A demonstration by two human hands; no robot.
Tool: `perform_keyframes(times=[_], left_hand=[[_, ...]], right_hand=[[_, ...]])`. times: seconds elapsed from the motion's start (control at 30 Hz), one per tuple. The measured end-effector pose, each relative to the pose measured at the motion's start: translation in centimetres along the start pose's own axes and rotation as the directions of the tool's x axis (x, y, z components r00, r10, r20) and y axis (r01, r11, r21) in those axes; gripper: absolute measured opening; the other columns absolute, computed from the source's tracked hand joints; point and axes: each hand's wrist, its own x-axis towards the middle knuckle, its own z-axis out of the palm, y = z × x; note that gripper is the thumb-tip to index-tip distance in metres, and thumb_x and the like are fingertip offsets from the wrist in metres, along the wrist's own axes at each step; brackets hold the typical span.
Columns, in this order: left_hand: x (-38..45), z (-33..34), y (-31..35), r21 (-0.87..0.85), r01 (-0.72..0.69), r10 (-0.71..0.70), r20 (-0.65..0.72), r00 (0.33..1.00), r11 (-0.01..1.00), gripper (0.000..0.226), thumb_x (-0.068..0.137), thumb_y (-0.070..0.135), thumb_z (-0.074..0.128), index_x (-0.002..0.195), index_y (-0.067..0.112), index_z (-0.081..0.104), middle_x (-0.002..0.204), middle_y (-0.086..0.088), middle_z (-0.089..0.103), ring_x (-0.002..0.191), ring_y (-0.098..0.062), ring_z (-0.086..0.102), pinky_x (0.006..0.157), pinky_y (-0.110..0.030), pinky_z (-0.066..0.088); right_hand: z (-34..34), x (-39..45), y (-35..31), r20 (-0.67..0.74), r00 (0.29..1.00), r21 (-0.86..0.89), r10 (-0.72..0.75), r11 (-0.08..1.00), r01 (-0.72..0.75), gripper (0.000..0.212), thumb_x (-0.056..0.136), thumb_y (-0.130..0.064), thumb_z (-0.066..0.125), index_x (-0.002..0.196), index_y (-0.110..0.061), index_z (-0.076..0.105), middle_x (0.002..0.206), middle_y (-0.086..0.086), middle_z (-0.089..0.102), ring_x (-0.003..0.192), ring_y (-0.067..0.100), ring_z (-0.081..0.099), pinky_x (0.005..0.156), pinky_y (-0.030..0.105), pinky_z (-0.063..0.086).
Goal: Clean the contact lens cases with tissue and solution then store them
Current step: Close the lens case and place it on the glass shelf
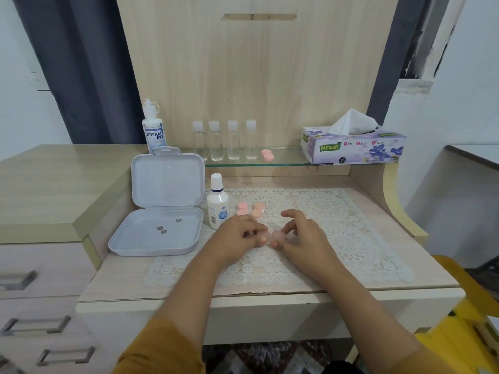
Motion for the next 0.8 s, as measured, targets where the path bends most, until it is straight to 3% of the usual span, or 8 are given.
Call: perform_keyframes(times=[0.3,0.43,0.6,0.8], left_hand=[[0.02,-0.03,0.09,-0.003,0.000,0.000,0.000,1.000,1.000,0.025,0.083,0.021,0.071,0.109,0.021,0.072,0.090,0.017,0.059,0.091,-0.008,0.054,0.080,-0.018,0.040],[0.08,-0.01,0.06,0.008,0.002,-0.002,0.002,1.000,1.000,0.026,0.084,0.021,0.071,0.109,0.021,0.072,0.090,0.016,0.059,0.091,-0.008,0.054,0.080,-0.019,0.040],[0.06,0.02,0.00,-0.003,0.008,-0.008,-0.006,1.000,1.000,0.025,0.083,0.022,0.071,0.108,0.022,0.072,0.091,0.015,0.060,0.091,-0.009,0.054,0.080,-0.019,0.041],[0.00,-0.04,0.04,0.009,-0.005,0.005,-0.004,1.000,1.000,0.024,0.084,0.023,0.070,0.108,0.023,0.072,0.092,0.015,0.061,0.092,-0.008,0.054,0.081,-0.020,0.042]], right_hand=[[-0.08,-0.20,0.31,0.011,0.999,0.028,-0.047,0.999,0.047,0.041,0.091,-0.035,0.061,0.126,-0.040,0.041,0.106,-0.024,0.059,0.109,0.003,0.042,0.102,0.036,0.035],[-0.03,-0.16,0.45,0.050,0.998,0.099,-0.035,0.995,0.030,0.037,0.091,-0.040,0.061,0.122,-0.045,0.042,0.107,-0.025,0.059,0.114,0.005,0.045,0.100,0.037,0.038],[0.03,-0.13,0.50,0.060,0.998,0.140,-0.024,0.990,0.016,0.037,0.094,-0.028,0.058,0.118,-0.050,0.042,0.107,-0.027,0.059,0.115,0.003,0.046,0.101,0.037,0.040],[-0.15,-0.26,0.38,-0.106,0.994,0.191,0.012,0.982,0.009,0.042,0.095,-0.008,0.051,0.125,-0.036,0.044,0.113,-0.019,0.055,0.107,0.008,0.048,0.096,0.030,0.042]])
